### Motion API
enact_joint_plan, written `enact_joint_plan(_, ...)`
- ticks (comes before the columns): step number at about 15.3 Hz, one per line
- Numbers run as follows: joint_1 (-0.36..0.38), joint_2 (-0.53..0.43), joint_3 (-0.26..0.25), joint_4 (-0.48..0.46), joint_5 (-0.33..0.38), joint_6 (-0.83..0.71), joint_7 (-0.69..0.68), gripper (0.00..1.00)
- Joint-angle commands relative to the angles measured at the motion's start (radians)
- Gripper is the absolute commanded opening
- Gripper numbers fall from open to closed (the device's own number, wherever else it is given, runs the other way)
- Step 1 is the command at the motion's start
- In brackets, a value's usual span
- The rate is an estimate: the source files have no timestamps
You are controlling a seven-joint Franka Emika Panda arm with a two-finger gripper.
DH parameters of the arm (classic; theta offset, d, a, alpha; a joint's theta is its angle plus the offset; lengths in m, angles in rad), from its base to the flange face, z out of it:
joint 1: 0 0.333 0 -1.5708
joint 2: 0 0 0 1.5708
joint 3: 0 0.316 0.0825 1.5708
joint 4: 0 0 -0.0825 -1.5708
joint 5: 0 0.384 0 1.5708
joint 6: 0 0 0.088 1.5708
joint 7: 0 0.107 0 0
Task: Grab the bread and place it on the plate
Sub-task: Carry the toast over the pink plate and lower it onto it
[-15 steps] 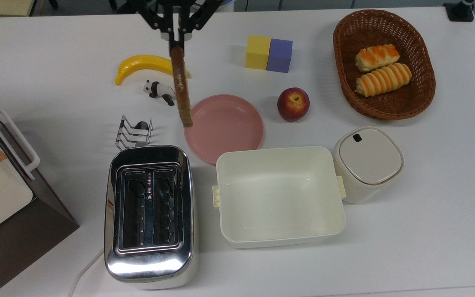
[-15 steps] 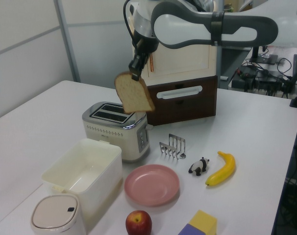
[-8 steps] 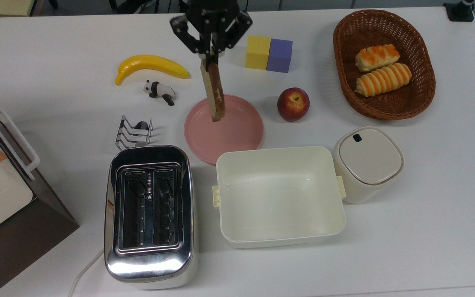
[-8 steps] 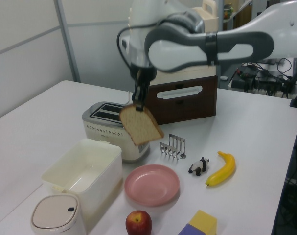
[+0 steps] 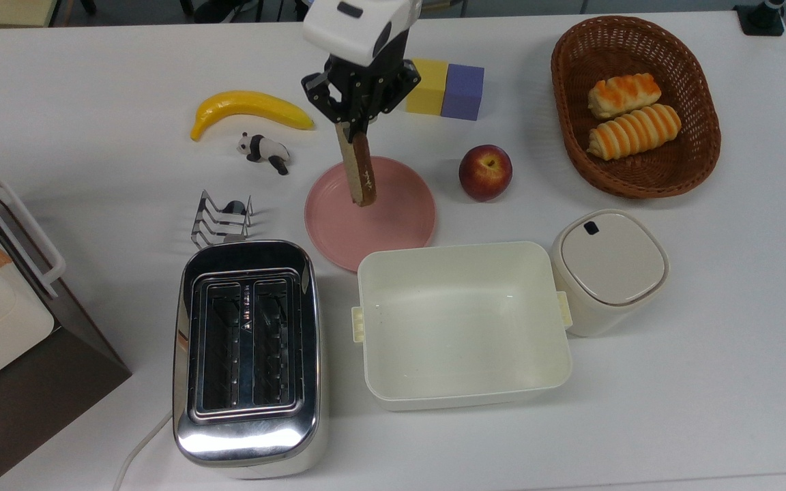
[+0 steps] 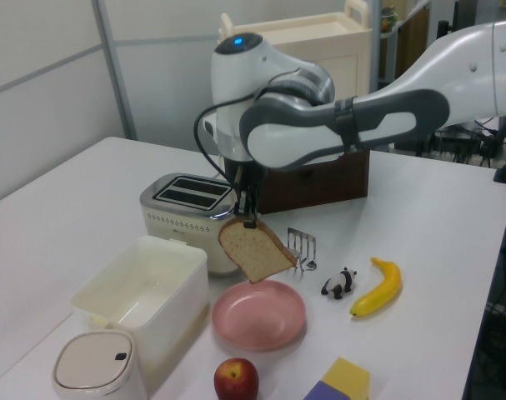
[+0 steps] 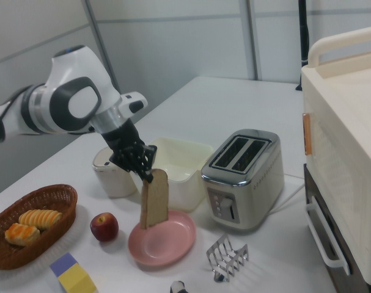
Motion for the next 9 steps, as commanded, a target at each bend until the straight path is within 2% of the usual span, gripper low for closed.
enact_joint_plan(1, 0.001, 0.006, -0.008, -0.03, -0.042, 0.012, -0.018, 0.0)
enact_joint_plan(9, -0.007, 0.043, -0.016, -0.03, -0.101, 0.017, -0.014, 0.0)
